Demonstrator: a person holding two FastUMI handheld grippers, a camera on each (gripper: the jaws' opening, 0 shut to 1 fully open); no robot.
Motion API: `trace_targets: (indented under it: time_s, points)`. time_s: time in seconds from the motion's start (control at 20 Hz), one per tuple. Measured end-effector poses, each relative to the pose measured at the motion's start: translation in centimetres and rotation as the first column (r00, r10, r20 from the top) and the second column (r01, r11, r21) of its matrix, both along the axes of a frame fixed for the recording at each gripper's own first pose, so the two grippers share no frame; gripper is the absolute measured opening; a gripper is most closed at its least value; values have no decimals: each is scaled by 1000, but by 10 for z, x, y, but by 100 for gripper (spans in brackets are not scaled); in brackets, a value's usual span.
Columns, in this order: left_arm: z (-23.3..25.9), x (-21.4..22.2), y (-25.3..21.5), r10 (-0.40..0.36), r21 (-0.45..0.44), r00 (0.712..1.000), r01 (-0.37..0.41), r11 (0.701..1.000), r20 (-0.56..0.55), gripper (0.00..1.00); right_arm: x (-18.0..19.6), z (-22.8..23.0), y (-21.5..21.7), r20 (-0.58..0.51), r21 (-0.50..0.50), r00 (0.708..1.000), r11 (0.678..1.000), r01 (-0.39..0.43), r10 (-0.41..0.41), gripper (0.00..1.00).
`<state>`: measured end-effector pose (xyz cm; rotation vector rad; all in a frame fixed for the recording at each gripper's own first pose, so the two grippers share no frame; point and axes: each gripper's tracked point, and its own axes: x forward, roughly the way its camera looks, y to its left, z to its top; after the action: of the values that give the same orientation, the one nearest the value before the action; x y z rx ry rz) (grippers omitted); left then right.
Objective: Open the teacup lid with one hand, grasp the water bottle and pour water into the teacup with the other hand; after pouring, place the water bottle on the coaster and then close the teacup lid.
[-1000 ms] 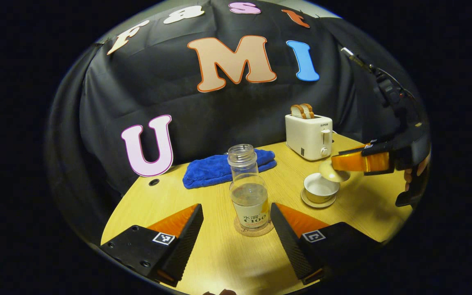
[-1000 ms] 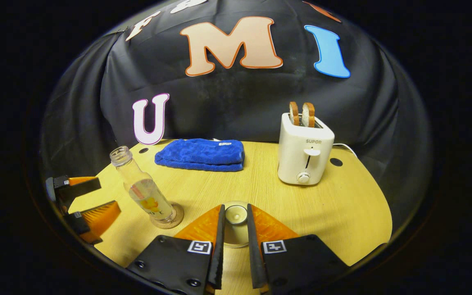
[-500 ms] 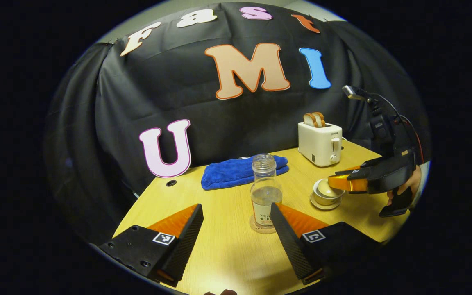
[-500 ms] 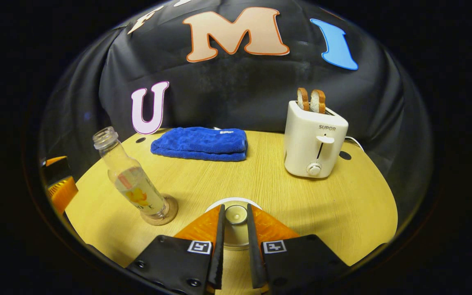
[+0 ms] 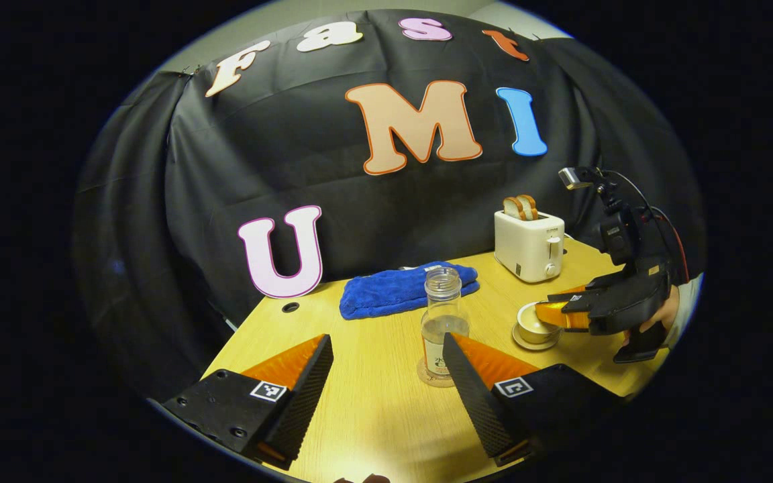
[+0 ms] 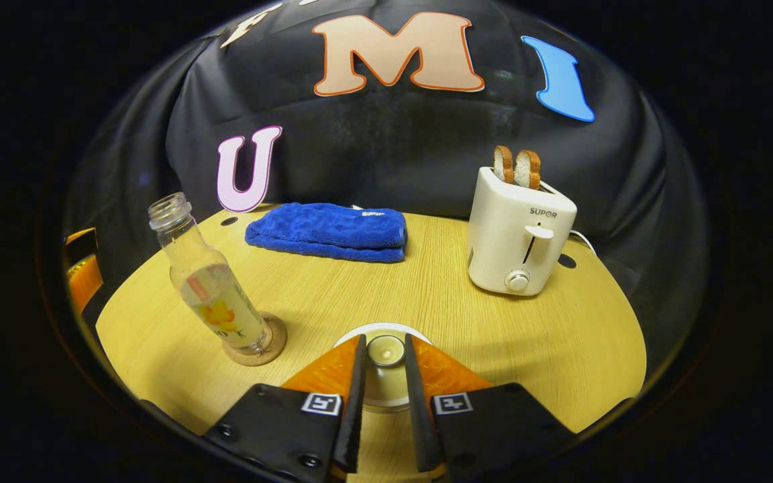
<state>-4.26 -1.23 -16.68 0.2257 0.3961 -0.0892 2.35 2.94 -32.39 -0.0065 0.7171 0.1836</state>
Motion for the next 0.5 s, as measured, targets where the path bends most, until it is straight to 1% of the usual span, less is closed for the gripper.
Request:
trace_targets:
  time_s: [0.1,0.2,0.25,0.3,0.4,0.5]
  points:
    - [6,4,-1,-6,-8,1000,6,1000,12,96,1,13,4,18,36,1000,999,2,-2,58]
    - [14,9,-2,-8,-15,999,9,1000,31,95,2,32,3,60,41,998,999,5,-8,82]
    - [16,13,-6,-10,-25,999,11,1000,37,96,2,43,3,83,43,996,999,7,-11,85]
    - [20,16,-6,-10,-35,999,12,999,44,96,2,56,1,107,44,994,999,11,-16,86]
    - [28,23,-8,-12,-51,998,16,999,61,95,0,81,4,143,71,989,997,14,-24,91]
    - [38,30,-9,-18,-61,996,23,998,85,96,-2,111,6,193,83,981,997,11,-27,91]
